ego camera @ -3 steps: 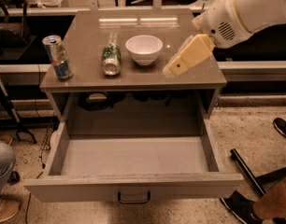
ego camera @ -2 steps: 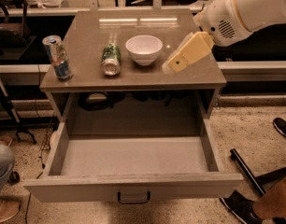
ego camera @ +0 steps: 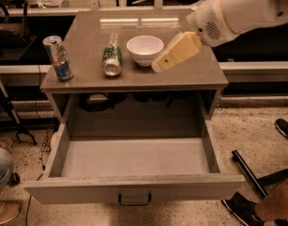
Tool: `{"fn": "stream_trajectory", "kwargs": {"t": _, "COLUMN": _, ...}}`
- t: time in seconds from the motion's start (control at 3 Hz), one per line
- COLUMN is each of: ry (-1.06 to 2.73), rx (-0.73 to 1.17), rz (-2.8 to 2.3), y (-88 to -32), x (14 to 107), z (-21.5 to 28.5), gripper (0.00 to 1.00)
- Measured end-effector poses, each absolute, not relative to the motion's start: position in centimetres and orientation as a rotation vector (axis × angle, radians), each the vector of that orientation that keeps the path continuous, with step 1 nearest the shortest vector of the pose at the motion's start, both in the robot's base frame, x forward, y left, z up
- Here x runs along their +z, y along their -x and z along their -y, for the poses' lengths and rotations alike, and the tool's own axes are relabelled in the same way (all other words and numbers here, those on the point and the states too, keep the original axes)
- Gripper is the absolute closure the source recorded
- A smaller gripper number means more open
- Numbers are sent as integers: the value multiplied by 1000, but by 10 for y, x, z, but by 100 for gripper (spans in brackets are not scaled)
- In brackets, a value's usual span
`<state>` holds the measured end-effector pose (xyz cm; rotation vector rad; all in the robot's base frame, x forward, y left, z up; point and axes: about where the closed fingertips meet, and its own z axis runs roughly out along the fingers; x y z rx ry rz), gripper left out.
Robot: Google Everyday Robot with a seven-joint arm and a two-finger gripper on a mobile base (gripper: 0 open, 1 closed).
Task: Place redbull can into top drawer
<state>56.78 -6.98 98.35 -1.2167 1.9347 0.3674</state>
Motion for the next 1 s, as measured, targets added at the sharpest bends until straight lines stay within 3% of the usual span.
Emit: {"fn": "stream_trajectory", "kwargs": {"t": 1.0, "ry": 1168, "rx": 493, "rz": -1848, "y": -641, "x": 957, "z": -66, "gripper": 0}}
